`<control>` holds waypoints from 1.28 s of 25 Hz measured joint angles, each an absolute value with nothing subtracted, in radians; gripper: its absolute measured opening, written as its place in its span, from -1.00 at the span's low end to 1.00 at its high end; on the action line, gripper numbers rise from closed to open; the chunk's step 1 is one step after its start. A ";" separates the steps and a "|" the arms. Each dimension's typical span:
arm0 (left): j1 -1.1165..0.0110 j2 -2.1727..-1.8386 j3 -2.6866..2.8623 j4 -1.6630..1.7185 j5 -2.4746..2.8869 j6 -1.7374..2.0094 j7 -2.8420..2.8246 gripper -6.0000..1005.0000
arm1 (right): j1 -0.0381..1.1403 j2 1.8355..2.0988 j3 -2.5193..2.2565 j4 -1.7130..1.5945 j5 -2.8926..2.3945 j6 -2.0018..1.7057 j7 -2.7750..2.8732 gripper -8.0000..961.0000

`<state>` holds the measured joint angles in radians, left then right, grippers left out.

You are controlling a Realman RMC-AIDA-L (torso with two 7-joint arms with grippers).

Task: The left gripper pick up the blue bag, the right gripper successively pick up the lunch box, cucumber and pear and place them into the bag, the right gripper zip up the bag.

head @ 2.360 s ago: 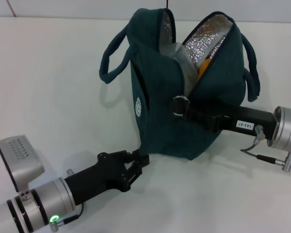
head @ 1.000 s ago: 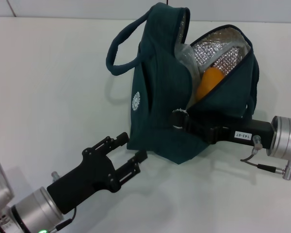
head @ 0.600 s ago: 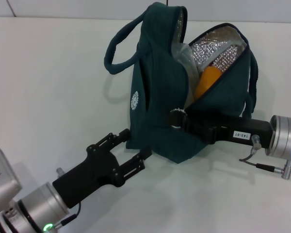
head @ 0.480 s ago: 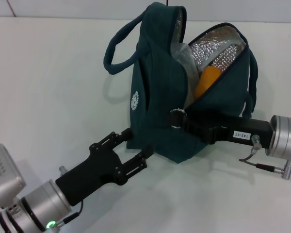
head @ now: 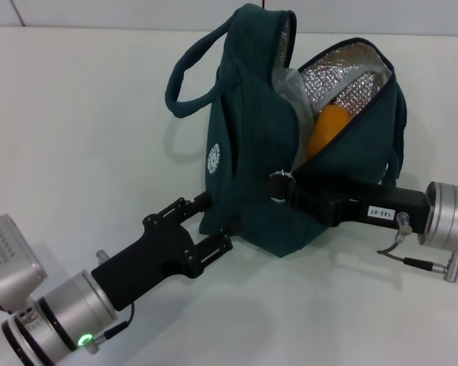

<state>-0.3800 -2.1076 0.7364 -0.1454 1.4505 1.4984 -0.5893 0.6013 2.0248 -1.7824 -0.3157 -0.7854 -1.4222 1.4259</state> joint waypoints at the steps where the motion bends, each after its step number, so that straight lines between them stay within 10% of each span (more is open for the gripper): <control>1: -0.382 -2.108 0.736 -0.146 1.451 1.495 -0.590 0.37 | 0.601 2.025 -1.782 -0.316 -0.785 -1.422 1.426 -0.96; 21: -0.409 -2.106 0.743 -0.145 1.461 1.457 -0.602 0.17 | 0.601 2.024 -1.781 -0.317 -0.785 -1.420 1.424 -0.96; 32: -0.417 -2.106 0.744 -0.143 1.461 1.422 -0.599 -0.45 | 0.598 2.023 -1.782 -0.319 -0.785 -1.428 1.431 -0.96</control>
<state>-0.4169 -2.1061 0.7442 -0.1428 1.4611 1.4219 -0.5992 0.5981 2.0230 -1.7821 -0.3194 -0.7850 -1.4279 1.4307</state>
